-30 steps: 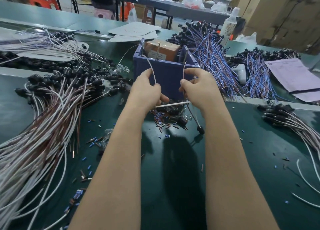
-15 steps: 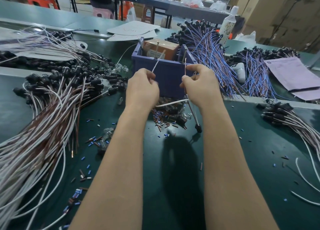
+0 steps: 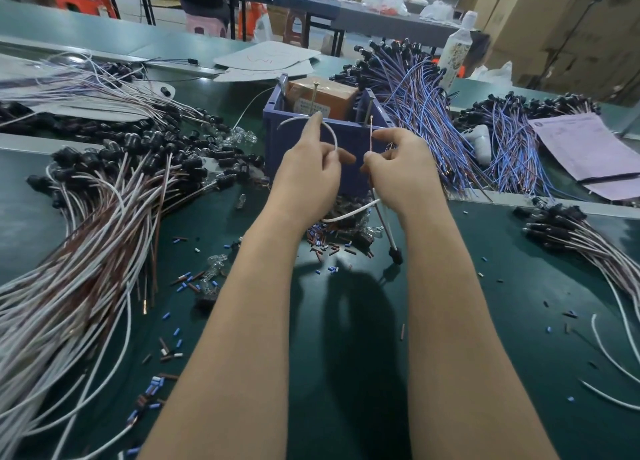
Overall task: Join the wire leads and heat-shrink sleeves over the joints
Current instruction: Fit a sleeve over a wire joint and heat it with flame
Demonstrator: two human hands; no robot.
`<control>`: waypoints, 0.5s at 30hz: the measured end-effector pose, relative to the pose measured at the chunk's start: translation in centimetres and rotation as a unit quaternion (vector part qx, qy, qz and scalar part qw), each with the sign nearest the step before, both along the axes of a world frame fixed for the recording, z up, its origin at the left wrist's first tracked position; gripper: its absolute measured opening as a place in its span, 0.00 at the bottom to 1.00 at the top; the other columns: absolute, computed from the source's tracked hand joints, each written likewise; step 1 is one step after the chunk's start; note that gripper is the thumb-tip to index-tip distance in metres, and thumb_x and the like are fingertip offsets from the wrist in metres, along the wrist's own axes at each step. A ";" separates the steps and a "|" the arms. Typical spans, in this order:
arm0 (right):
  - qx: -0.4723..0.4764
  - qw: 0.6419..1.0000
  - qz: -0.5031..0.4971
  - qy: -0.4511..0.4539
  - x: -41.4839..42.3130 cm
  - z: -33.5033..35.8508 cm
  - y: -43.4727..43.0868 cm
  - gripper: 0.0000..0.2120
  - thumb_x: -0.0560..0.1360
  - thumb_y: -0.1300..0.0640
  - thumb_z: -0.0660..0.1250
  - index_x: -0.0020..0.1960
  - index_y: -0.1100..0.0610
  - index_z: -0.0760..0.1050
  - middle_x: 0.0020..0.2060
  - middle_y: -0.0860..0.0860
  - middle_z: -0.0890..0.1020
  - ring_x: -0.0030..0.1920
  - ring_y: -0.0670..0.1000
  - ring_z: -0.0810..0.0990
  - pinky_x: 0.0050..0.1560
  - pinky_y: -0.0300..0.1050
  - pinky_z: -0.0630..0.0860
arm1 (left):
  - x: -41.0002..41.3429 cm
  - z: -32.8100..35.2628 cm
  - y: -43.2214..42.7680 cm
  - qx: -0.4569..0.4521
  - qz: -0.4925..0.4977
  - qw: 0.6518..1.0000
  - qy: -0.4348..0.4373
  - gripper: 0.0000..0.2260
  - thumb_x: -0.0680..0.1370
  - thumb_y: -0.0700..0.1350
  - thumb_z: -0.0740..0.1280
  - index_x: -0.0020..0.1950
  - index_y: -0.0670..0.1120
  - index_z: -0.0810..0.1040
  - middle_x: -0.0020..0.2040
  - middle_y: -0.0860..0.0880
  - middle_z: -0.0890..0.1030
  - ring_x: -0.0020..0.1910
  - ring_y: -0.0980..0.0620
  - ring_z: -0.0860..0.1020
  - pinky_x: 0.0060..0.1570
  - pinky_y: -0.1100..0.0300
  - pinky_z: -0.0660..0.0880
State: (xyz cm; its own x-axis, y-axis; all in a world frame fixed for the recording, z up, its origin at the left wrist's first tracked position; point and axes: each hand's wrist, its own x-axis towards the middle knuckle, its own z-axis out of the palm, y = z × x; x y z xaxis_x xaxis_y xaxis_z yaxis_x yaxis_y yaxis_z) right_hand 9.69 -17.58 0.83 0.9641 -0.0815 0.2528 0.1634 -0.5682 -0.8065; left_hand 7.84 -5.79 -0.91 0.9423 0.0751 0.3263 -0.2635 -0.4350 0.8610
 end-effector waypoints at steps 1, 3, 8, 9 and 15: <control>-0.002 1.000 -0.004 -0.002 0.0 0.0 0.0 0.18 0.75 0.62 0.62 0.65 0.57 0.71 0.45 0.55 0.82 0.47 0.54 0.80 0.49 0.47 0.76 | 0.0 0.0 -0.1 0.002 -0.004 1.000 -0.003 0.26 0.80 0.38 0.57 0.77 0.43 0.52 0.49 0.54 0.83 0.41 0.50 0.74 0.51 0.53 0.74; 0.003 1.000 -0.006 -0.004 0.1 0.0 0.1 0.19 0.75 0.64 0.62 0.65 0.57 0.71 0.45 0.53 0.81 0.50 0.55 0.80 0.55 0.52 0.77 | 0.1 0.0 -0.2 0.013 -0.004 1.000 -0.004 0.26 0.80 0.38 0.57 0.77 0.43 0.53 0.50 0.54 0.83 0.47 0.46 0.76 0.53 0.51 0.74; 0.003 1.000 0.003 -0.010 0.3 -0.2 0.1 0.19 0.75 0.64 0.61 0.66 0.56 0.72 0.45 0.53 0.81 0.48 0.57 0.80 0.52 0.53 0.78 | 0.2 -0.3 0.2 -0.005 0.027 0.999 0.025 0.27 0.79 0.36 0.55 0.77 0.49 0.56 0.44 0.54 0.83 0.38 0.50 0.74 0.45 0.56 0.75; 0.002 1.000 0.003 -0.012 0.3 -0.2 0.1 0.19 0.75 0.64 0.61 0.66 0.55 0.72 0.45 0.53 0.81 0.48 0.57 0.80 0.52 0.53 0.78 | 0.3 -0.4 0.3 -0.014 0.032 0.999 0.034 0.27 0.78 0.36 0.54 0.77 0.51 0.56 0.43 0.54 0.83 0.37 0.52 0.74 0.43 0.57 0.74; -0.007 1.000 0.003 -0.007 0.2 -0.3 0.1 0.20 0.76 0.64 0.60 0.67 0.54 0.71 0.44 0.52 0.80 0.46 0.55 0.80 0.51 0.51 0.78 | 0.1 -0.8 0.4 -0.082 0.027 0.991 0.098 0.31 0.75 0.33 0.54 0.77 0.53 0.56 0.37 0.52 0.83 0.35 0.56 0.74 0.51 0.54 0.75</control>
State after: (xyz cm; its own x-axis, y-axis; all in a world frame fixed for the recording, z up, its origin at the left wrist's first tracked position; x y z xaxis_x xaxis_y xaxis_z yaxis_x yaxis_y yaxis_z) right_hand 9.90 -17.53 0.55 0.9608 -0.0729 0.2677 0.1780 -0.5779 -0.7965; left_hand 7.98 -5.40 -1.69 0.9795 0.1641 0.1169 -0.0645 -0.2947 0.9534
